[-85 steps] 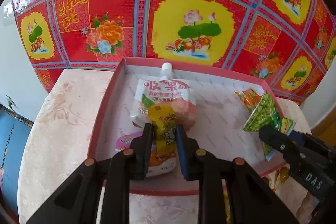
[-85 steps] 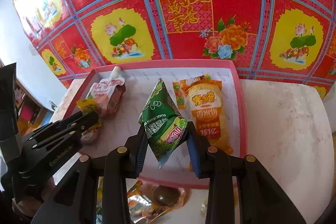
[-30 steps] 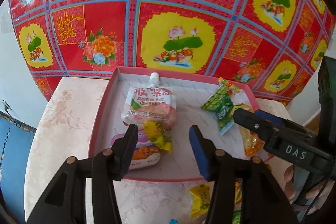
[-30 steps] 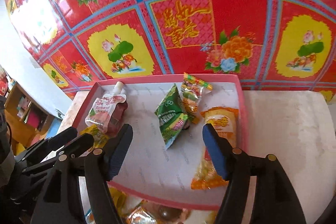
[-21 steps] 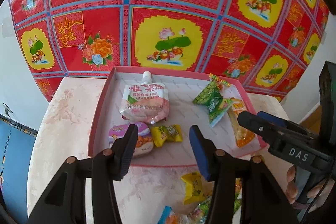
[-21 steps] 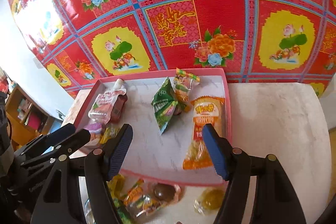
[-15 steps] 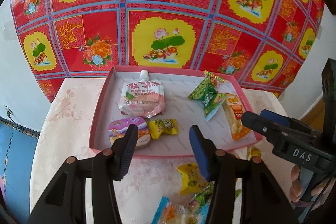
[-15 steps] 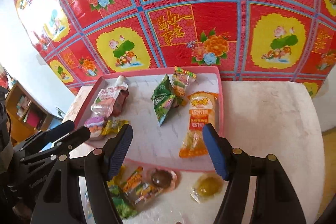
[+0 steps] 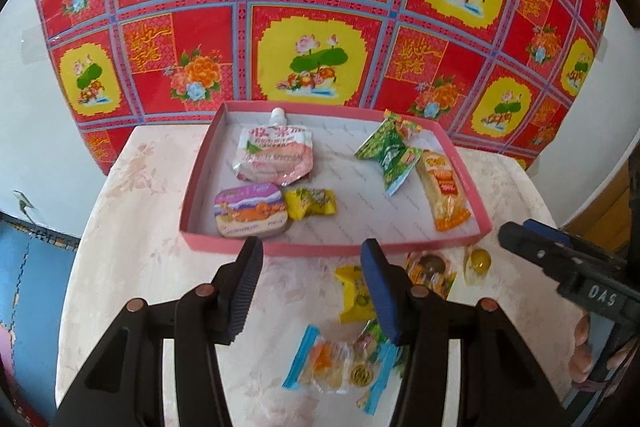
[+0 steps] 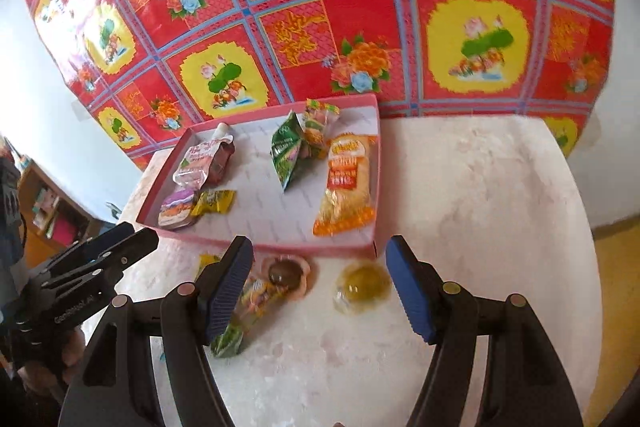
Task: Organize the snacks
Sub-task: 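Withdraw both open grippers from the tray toward the remaining snacks, then grasp the clear orange-jelly packet with the left gripper while the right approaches the yellow jelly cup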
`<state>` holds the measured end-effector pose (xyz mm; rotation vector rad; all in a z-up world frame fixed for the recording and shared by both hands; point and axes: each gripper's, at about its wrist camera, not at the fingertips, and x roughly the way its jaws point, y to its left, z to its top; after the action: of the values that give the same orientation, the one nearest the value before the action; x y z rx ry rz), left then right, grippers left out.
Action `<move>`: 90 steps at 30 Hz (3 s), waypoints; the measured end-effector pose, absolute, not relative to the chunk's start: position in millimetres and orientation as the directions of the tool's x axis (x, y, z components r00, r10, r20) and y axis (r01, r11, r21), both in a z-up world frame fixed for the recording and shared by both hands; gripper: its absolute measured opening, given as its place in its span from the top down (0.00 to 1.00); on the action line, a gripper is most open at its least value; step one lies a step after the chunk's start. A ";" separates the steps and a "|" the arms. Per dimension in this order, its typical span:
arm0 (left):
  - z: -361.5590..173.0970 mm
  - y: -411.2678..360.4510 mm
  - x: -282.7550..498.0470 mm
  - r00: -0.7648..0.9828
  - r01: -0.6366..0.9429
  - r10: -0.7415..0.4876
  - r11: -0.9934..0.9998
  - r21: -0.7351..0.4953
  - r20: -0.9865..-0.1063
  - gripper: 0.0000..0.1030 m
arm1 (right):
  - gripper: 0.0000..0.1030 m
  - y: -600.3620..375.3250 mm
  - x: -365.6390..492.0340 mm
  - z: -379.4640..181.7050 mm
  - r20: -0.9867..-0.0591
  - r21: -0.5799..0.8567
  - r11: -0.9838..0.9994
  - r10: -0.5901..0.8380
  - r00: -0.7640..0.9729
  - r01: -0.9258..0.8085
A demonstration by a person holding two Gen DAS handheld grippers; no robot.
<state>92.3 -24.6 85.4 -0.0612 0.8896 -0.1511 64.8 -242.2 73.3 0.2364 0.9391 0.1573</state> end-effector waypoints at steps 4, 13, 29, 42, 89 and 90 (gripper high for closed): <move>79.1 -23.2 81.3 0.611 0.116 -0.163 0.986 -0.116 -0.775 0.48 | 0.31 -245.2 52.5 68.8 -0.785 0.264 0.965 0.223 0.578 -0.015; 61.6 -21.7 60.2 0.560 0.145 -0.214 0.976 -0.160 -0.800 0.48 | 0.31 -243.8 33.4 60.0 -0.796 0.267 0.964 0.229 0.560 -0.014; 38.2 -35.5 46.0 0.474 0.195 -0.226 0.969 -0.149 -0.851 0.48 | 0.31 -245.7 23.6 53.6 -0.796 0.306 0.952 0.267 0.543 -0.020; 36.5 -38.2 38.5 0.481 0.215 -0.215 0.969 -0.123 -0.850 0.48 | 0.31 -246.0 26.6 41.6 -0.817 0.290 0.957 0.249 0.521 -0.002; 30.8 -1.8 42.1 0.518 0.128 -0.260 0.966 -0.226 -0.815 0.69 | 0.63 -229.9 64.0 25.2 -0.799 0.112 0.994 0.087 0.596 0.006; 30.8 -1.6 41.8 0.518 0.128 -0.261 0.965 -0.228 -0.814 0.69 | 0.63 -230.4 62.6 25.3 -0.799 0.118 0.993 0.092 0.595 0.006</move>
<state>41.8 -1.6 30.8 -0.1453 0.9997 -0.2341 62.6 -230.4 25.3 0.1126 0.9329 0.0502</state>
